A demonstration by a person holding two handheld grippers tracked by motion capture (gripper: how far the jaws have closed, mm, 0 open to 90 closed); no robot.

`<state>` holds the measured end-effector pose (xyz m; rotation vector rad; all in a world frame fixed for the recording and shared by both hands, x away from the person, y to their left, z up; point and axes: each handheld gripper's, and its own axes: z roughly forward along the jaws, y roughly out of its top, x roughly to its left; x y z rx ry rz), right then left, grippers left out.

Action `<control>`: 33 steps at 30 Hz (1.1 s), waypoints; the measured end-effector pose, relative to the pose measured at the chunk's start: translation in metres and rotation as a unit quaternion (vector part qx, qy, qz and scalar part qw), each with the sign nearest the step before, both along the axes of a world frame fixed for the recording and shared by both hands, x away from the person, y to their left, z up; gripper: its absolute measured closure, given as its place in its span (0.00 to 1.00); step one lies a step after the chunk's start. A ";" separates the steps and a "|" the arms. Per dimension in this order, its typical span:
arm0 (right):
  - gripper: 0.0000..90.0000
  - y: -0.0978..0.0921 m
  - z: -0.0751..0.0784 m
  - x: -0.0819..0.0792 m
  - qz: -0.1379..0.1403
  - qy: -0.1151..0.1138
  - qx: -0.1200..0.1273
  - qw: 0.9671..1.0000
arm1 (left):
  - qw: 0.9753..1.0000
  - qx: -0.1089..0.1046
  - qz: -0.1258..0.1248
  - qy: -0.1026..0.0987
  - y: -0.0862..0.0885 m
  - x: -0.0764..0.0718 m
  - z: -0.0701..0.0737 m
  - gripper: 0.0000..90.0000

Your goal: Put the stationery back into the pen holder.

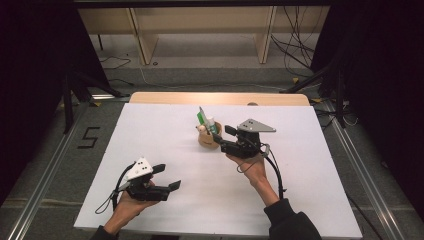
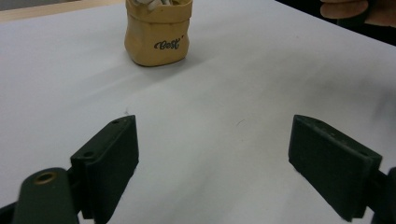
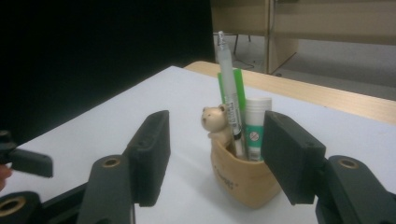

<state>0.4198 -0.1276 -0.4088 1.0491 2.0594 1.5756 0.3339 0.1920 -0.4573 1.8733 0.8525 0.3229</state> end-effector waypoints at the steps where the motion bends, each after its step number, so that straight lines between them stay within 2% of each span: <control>1: 0.47 -0.002 0.000 -0.003 0.003 0.001 0.000 1.000 | 1.000 -0.003 0.000 0.002 0.000 0.000 0.000 0.18; 4: 0.45 -0.006 0.000 -0.011 0.011 0.000 -0.006 1.000 | 1.000 -0.009 0.001 0.001 0.000 0.000 0.001 0.18; 14: 0.41 -0.022 -0.006 -0.037 0.030 0.002 0.004 1.000 | 1.000 -0.009 0.003 0.002 0.002 0.001 0.003 0.18; 25: 0.35 -0.042 -0.018 -0.068 0.051 0.018 -0.017 0.998 | 1.000 -0.007 -0.001 0.003 0.002 0.001 0.003 0.17; 31: 0.34 -0.054 -0.024 -0.082 0.050 0.025 -0.016 0.998 | 1.000 0.014 -0.004 0.003 0.002 0.000 0.001 0.17; 33: 0.33 -0.056 -0.026 -0.087 0.047 0.024 -0.018 0.998 | 1.000 0.012 -0.007 0.005 0.002 0.000 0.001 0.17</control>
